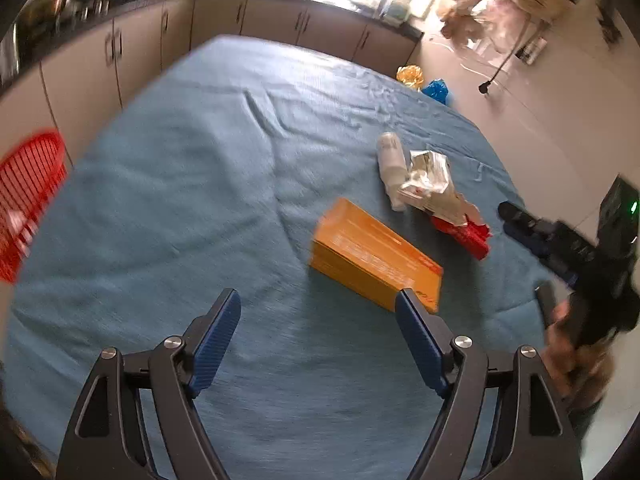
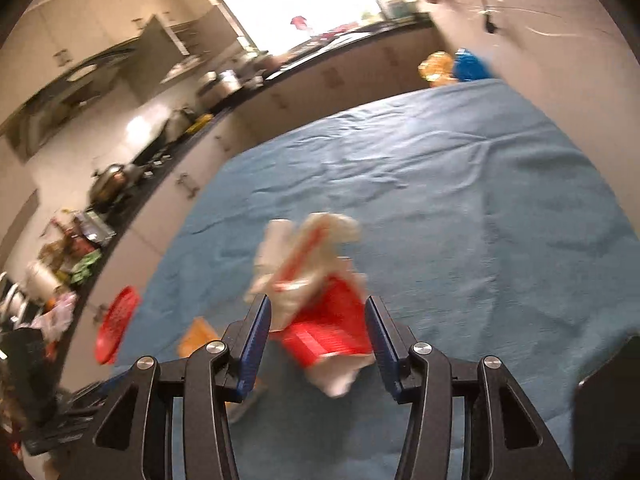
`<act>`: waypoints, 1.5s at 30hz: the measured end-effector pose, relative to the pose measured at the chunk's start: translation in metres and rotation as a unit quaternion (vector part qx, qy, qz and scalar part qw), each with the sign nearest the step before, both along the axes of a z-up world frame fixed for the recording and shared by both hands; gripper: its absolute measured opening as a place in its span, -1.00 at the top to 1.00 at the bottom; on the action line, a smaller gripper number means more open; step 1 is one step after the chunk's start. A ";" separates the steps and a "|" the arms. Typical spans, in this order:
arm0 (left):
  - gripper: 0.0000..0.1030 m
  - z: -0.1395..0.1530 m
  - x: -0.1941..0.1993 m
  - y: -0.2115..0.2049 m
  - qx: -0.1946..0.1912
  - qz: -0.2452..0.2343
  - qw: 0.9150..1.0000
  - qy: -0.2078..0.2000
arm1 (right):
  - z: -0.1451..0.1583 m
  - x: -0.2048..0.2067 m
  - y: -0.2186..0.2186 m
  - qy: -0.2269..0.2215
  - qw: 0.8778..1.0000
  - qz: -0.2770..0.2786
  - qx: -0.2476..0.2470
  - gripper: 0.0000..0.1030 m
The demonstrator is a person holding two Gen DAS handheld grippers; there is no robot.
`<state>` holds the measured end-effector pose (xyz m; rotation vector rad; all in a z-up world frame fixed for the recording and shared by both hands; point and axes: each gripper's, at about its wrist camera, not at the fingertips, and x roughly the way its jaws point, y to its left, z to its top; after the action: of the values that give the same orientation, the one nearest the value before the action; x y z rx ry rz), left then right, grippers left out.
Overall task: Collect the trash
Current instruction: 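Move both tools back toward the orange box and red wrapper on the table, then grasp the orange box with the left tool while the right tool grasps the red-white wrapper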
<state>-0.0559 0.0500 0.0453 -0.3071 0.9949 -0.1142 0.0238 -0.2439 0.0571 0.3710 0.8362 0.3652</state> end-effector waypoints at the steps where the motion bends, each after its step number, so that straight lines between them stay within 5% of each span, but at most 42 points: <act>1: -0.52 -0.003 0.002 -0.003 -0.012 0.003 1.000 0.009 | -0.003 0.003 -0.003 0.003 1.000 -0.006 -0.002 -0.03; 10: -0.54 -0.021 0.025 -0.027 -0.054 0.104 0.992 0.055 | -0.019 0.011 -0.025 0.024 0.998 -0.025 0.046 -0.04; 16: -0.63 -0.023 0.050 -0.047 -0.010 0.137 0.989 0.051 | -0.020 0.011 -0.032 0.027 0.996 -0.036 0.080 -0.04; 22: -0.65 -0.026 0.070 -0.072 0.088 0.092 0.991 0.045 | -0.025 0.014 -0.036 0.041 0.995 -0.038 0.087 -0.04; 27: -0.63 -0.027 0.068 -0.072 0.112 0.047 0.992 0.031 | -0.027 0.015 -0.028 0.047 0.996 -0.026 0.076 -0.04; 31: -0.17 -0.025 0.052 -0.058 0.138 0.007 0.990 0.024 | -0.029 0.017 -0.023 0.050 0.997 -0.027 0.061 -0.04; 35: -0.14 -0.026 0.043 -0.052 0.154 -0.015 0.988 0.017 | -0.035 0.023 -0.017 0.059 0.997 -0.025 0.039 -0.02; 41: -0.27 -0.029 0.036 -0.054 0.163 -0.025 0.986 -0.011 | -0.041 0.033 0.005 0.055 0.998 -0.005 -0.018 0.42; 43: 0.08 -0.028 0.033 -0.051 0.163 -0.019 0.986 -0.019 | -0.042 0.032 0.013 0.051 0.998 0.011 -0.032 0.77; 45: 0.14 -0.026 0.033 -0.045 0.153 -0.015 0.988 -0.022 | -0.043 0.028 0.017 0.049 0.998 0.026 -0.034 0.85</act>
<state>-0.0225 0.0055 0.0191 -0.0082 0.9586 0.0059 0.0520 -0.2266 0.0137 0.3067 0.9535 0.3679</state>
